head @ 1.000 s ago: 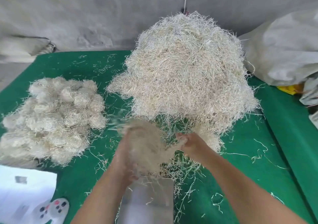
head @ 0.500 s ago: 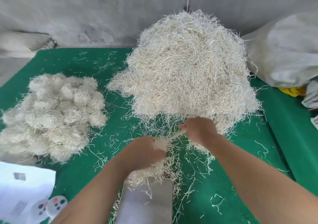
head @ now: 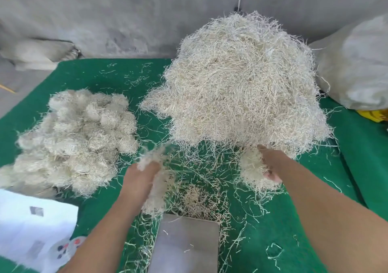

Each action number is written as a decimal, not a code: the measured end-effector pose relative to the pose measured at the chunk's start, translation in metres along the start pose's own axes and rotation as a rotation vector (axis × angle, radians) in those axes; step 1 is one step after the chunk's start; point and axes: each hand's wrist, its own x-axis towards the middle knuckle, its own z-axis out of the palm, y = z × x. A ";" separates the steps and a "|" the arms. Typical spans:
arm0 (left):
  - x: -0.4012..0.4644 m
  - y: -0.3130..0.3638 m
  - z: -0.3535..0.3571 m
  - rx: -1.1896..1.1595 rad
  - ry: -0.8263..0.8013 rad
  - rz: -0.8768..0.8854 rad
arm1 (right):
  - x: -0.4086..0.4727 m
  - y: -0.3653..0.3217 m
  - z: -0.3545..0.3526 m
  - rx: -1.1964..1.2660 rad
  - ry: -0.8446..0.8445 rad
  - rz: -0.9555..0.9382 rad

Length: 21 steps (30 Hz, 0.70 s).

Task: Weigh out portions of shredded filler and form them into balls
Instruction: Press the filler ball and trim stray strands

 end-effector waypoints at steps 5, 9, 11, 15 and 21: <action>-0.010 -0.004 0.008 -0.559 0.083 -0.342 | -0.004 0.011 -0.007 0.036 -0.071 -0.080; -0.028 0.005 0.035 -0.762 -0.124 -0.286 | -0.029 0.008 -0.009 -0.826 -0.239 -0.484; -0.034 0.002 0.044 -0.861 -0.202 -0.243 | -0.050 -0.001 -0.018 -1.173 -0.234 -0.578; -0.042 0.009 0.062 -0.740 -0.147 -0.309 | -0.120 0.006 -0.011 -0.678 0.097 -0.926; -0.092 0.001 0.073 -0.393 -0.428 -0.071 | -0.191 0.086 0.057 -0.116 -0.497 -0.874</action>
